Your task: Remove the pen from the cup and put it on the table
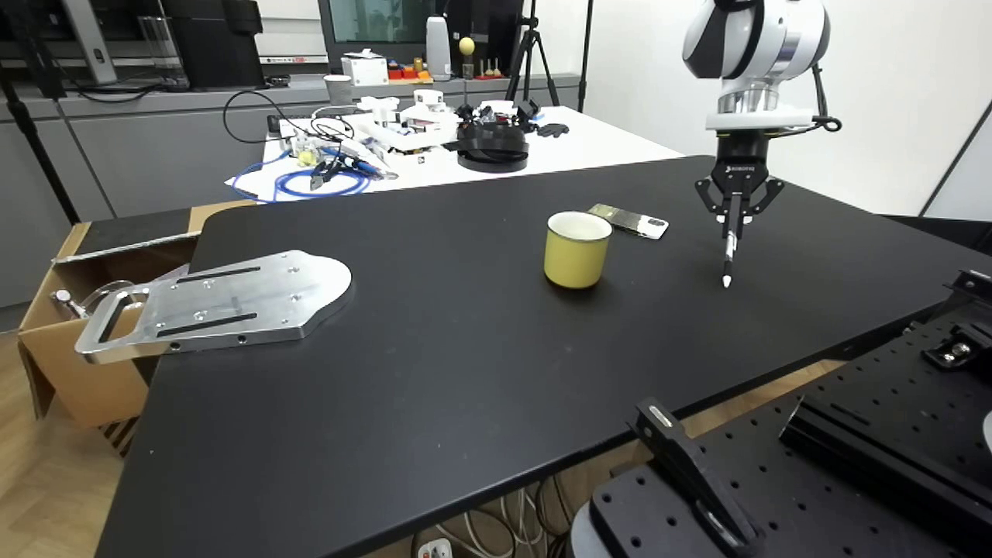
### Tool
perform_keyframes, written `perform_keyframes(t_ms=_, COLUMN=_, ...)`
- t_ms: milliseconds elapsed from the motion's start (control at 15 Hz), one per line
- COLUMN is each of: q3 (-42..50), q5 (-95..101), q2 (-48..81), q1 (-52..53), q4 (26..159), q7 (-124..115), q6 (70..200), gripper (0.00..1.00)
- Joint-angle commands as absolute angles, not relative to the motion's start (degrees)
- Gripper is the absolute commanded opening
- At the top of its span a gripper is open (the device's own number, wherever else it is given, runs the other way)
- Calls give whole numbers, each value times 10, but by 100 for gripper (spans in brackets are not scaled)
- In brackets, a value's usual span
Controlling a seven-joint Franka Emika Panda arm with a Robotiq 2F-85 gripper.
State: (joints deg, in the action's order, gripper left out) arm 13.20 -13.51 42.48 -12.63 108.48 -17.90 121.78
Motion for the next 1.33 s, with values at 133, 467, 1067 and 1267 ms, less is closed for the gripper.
perform_keyframes(t_ms=133, q3=127, q5=-135, q2=421, q1=-128, q4=1075, q7=-181, q6=1210, gripper=48)
perform_keyframes(t_ms=467, q3=116, q5=-138, q2=375, q1=-124, q4=1075, q7=-169, q6=1196, gripper=81)
perform_keyframes(t_ms=1067, q3=101, q5=-136, q2=318, q1=-119, q4=1077, q7=-154, q6=1177, gripper=100)
perform_keyframes(t_ms=1267, q3=101, q5=-136, q2=317, q1=-119, q4=1081, q7=-151, q6=1177, gripper=100)
